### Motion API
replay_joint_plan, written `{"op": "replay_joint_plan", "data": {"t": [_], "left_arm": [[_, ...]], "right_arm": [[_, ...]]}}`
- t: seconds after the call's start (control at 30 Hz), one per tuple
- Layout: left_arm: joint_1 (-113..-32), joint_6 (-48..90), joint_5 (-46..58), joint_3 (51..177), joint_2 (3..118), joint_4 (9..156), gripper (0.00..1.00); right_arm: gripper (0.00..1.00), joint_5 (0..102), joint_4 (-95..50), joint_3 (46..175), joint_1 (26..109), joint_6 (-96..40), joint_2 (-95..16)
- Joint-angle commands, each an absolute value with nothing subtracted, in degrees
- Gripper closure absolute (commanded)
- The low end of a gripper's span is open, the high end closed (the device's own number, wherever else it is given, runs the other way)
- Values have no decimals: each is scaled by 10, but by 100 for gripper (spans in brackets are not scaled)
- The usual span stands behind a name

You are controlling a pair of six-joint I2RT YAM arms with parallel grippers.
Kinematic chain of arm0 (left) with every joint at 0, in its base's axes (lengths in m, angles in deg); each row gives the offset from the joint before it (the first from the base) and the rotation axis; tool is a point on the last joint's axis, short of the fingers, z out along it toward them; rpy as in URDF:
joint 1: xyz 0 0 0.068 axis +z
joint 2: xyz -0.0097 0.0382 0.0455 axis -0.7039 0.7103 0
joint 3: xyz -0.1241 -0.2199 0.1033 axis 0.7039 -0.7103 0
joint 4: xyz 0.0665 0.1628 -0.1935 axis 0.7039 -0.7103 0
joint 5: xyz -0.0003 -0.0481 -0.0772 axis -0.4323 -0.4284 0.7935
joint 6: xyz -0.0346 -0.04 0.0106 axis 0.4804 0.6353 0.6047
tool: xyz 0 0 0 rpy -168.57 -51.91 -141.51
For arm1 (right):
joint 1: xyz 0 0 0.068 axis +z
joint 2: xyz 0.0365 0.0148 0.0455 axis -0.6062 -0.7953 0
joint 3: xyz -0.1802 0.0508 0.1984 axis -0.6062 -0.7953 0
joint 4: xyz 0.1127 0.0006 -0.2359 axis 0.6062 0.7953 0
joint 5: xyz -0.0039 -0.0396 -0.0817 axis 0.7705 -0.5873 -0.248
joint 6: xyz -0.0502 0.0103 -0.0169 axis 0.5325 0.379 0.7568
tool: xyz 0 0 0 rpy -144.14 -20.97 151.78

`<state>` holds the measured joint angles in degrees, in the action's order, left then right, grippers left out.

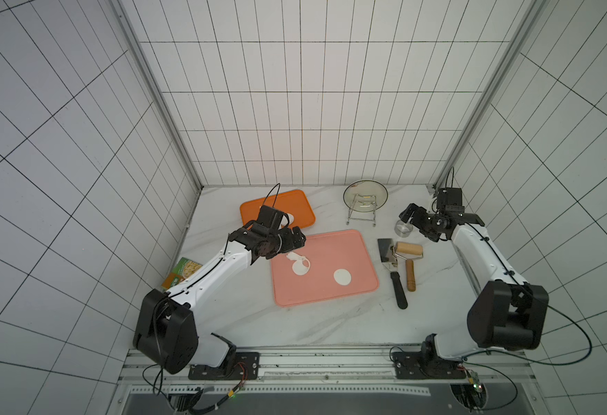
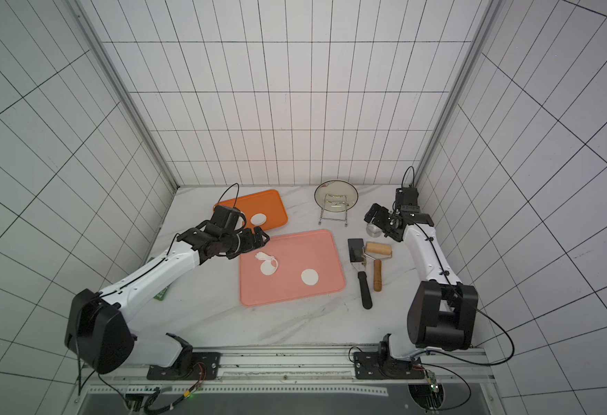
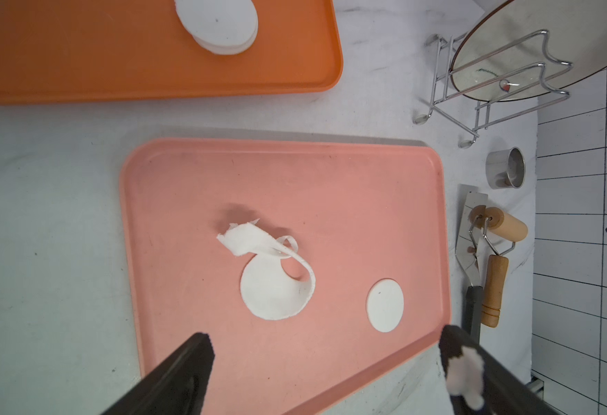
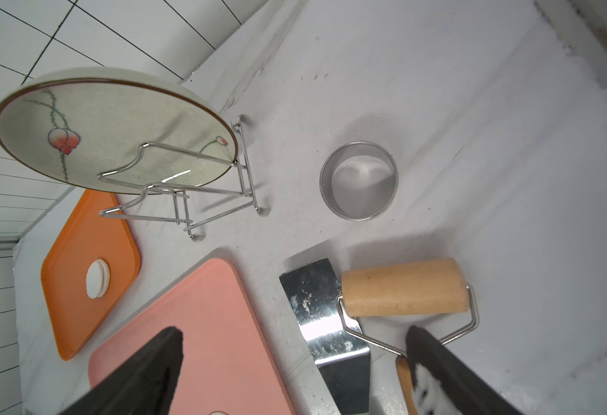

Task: Roll out the dumpling wrappers from the dough
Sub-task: Place the dumpling mold at the center of the board, then pick up the spatula from the center of the board.

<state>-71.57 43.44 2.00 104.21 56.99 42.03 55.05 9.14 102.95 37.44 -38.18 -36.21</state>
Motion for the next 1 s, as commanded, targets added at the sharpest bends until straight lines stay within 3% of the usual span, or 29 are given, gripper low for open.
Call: {"op": "replay_joint_plan", "data": {"t": [0.0, 0.1, 0.23, 0.43, 0.57, 0.67, 0.97], "left_arm": [[-728, 439, -25, 1024, 540, 455, 2], [-729, 454, -17, 996, 523, 496, 2], [-731, 461, -5, 989, 524, 504, 2], [-741, 455, -6, 968, 504, 524, 3], [-743, 457, -3, 959, 505, 523, 5], [-745, 459, -3, 951, 505, 521, 6], [-745, 467, 4, 942, 510, 522, 8]], "right_arm": [[1, 620, 55, 973, 382, -419, -335], [1, 653, 33, 921, 405, -418, -311], [1, 583, 42, 864, 461, -386, -268], [1, 613, 29, 789, 470, -388, -252], [8, 559, 46, 767, 498, -370, -233], [8, 493, 92, 775, 523, -357, -243], [13, 423, 111, 769, 538, -356, -284]]}}
